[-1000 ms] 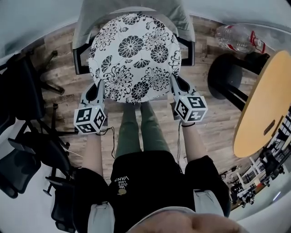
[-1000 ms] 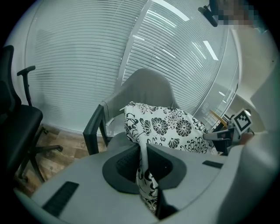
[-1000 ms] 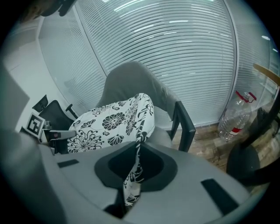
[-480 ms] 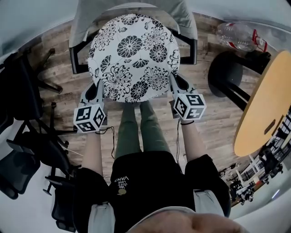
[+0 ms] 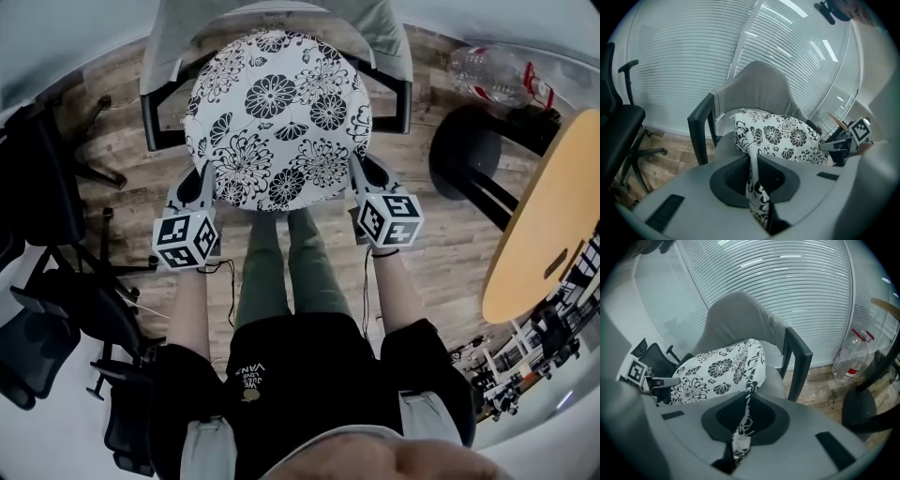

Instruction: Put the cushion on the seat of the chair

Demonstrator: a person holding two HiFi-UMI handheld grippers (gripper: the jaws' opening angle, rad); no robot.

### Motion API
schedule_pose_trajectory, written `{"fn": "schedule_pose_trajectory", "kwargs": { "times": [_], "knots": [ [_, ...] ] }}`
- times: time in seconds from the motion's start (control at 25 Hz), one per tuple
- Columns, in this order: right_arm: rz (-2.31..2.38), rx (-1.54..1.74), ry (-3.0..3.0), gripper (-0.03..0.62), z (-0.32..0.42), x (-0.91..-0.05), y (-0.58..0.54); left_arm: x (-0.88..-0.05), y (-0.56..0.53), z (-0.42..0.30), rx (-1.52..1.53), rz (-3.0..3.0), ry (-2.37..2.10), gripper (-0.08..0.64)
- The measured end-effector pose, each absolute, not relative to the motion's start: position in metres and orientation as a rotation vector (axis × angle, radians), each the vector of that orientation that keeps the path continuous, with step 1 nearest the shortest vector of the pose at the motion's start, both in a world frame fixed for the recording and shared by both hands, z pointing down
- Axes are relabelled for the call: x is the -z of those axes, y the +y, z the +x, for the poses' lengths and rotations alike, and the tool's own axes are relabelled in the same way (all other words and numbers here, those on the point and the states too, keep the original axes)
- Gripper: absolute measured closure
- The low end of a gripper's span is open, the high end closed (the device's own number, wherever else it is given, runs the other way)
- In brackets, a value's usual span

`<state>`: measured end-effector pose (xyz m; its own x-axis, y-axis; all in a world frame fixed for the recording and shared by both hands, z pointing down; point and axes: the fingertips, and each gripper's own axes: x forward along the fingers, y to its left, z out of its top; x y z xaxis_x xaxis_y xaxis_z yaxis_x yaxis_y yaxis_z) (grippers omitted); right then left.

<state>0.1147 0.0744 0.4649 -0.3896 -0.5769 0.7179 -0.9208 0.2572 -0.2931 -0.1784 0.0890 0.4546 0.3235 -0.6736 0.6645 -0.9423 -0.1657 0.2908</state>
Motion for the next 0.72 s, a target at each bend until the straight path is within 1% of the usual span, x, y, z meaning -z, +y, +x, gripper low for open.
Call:
{"fn": "schedule_pose_trajectory", "kwargs": {
  "times": [0.72],
  "knots": [
    [1.346,-0.986,-2.022,0.561,0.124,-0.492,0.076,-0.479,0.092,-0.176,-0.542,1.889,-1.417,0.523]
  ]
}}
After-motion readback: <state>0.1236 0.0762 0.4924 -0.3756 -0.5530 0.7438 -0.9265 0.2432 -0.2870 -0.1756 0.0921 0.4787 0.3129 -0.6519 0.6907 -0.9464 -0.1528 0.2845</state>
